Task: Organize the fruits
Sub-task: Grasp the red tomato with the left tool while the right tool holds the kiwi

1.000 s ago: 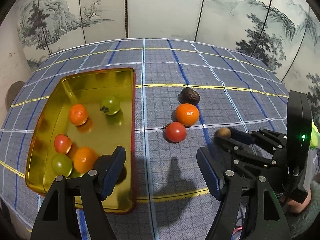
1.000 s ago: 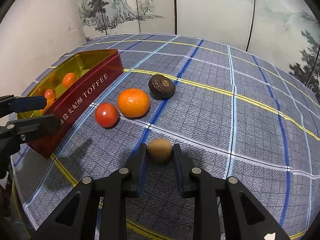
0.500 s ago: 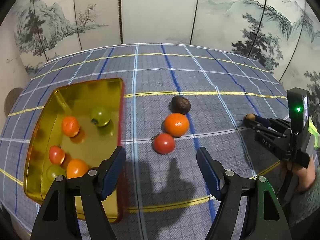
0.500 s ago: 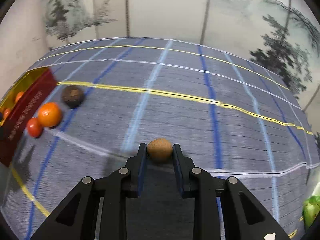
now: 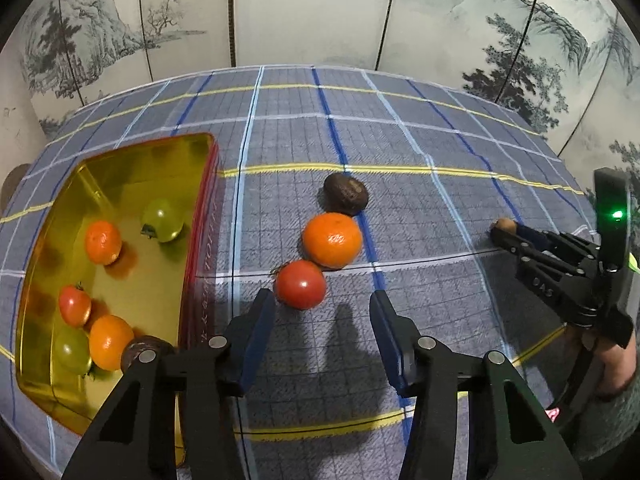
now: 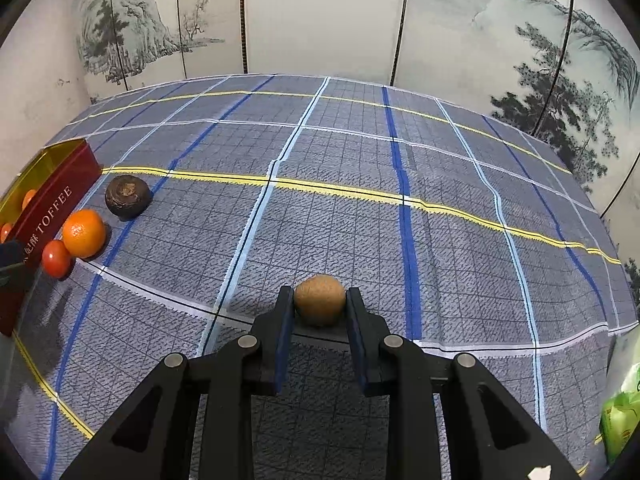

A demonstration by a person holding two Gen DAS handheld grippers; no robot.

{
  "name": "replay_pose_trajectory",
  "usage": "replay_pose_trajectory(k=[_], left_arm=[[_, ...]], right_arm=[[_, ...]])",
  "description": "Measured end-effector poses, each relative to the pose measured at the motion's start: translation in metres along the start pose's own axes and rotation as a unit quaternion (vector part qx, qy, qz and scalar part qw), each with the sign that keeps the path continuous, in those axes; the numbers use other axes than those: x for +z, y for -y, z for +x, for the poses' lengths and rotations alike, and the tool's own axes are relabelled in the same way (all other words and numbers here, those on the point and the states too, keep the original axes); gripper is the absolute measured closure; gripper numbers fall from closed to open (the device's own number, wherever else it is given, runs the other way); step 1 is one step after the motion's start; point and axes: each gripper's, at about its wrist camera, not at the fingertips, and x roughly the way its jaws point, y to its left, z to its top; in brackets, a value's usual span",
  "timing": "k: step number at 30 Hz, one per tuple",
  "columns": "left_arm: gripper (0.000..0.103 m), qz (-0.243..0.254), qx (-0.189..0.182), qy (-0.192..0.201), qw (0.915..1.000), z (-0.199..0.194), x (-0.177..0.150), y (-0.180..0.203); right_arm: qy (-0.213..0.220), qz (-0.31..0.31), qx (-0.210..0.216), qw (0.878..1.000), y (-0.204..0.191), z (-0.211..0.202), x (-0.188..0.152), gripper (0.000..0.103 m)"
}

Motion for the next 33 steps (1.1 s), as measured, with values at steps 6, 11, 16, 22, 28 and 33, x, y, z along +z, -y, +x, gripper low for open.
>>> replay_pose_trajectory(k=[6,11,16,22,28,33], left_arm=[[0.058,-0.004,-0.004,-0.009,0.9999,0.012,0.002,-0.002],[0.060,-0.003,0.005,-0.016,0.9998,0.022,0.007,0.000],[0.060,-0.001,0.015,-0.017,0.9997,0.030,0.009,0.001],[0.065,-0.012,0.014,-0.030,0.9994,0.043,0.010,-0.001],[0.071,-0.016,0.014,-0.030,0.9993,0.042,0.009,-0.003],[0.071,-0.016,0.013,-0.028,0.9994,0.037,0.008,-0.004]], right_arm=[[0.000,0.001,0.002,1.000,0.000,0.000,0.000,0.079],[-0.001,0.008,0.010,1.000,0.003,0.001,0.000,0.079],[-0.002,0.012,0.015,1.000,0.006,0.001,0.000,0.079],[-0.002,0.013,0.017,1.000,0.007,0.001,0.000,0.079],[-0.002,0.012,0.016,1.000,0.007,0.001,0.000,0.079],[-0.002,0.012,0.016,1.000,0.007,0.001,0.000,0.079]])
